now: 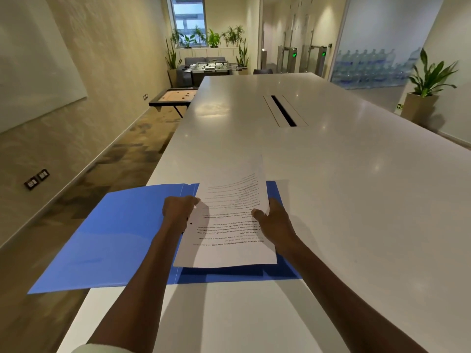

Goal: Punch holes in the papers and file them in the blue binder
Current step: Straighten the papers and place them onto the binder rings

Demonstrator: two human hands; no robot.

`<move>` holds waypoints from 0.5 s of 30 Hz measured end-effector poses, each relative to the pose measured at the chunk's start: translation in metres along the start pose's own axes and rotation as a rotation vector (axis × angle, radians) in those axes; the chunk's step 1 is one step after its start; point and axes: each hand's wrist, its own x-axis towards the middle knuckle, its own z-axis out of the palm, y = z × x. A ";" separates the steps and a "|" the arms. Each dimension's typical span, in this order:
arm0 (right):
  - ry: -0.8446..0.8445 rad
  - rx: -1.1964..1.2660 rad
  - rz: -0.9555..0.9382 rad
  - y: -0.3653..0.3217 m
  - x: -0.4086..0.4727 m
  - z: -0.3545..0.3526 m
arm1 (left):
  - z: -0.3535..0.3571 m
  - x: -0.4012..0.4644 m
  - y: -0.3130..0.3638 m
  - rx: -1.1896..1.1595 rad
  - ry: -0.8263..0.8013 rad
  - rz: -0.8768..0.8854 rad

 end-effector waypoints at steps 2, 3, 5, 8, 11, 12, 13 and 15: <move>0.000 -0.003 0.006 -0.001 0.001 0.000 | 0.000 0.002 -0.001 -0.024 0.000 -0.007; 0.000 -0.004 0.010 -0.002 0.002 0.000 | 0.001 0.003 -0.002 -0.017 0.005 0.009; 0.001 -0.017 0.011 -0.004 0.003 -0.001 | 0.001 0.002 -0.004 0.020 0.034 0.057; 0.000 -0.038 0.006 -0.006 0.003 -0.003 | 0.003 -0.001 -0.009 0.049 0.060 0.105; -0.007 -0.038 0.001 -0.007 0.004 -0.003 | 0.004 -0.002 -0.012 0.110 0.070 0.143; -0.008 -0.039 -0.001 -0.007 0.004 -0.004 | 0.003 -0.003 -0.012 0.144 0.066 0.153; -0.008 -0.045 -0.004 -0.007 0.005 -0.004 | 0.003 -0.003 -0.012 0.168 0.059 0.161; -0.008 -0.063 -0.010 -0.008 0.006 -0.006 | 0.001 -0.002 -0.011 0.206 0.025 0.169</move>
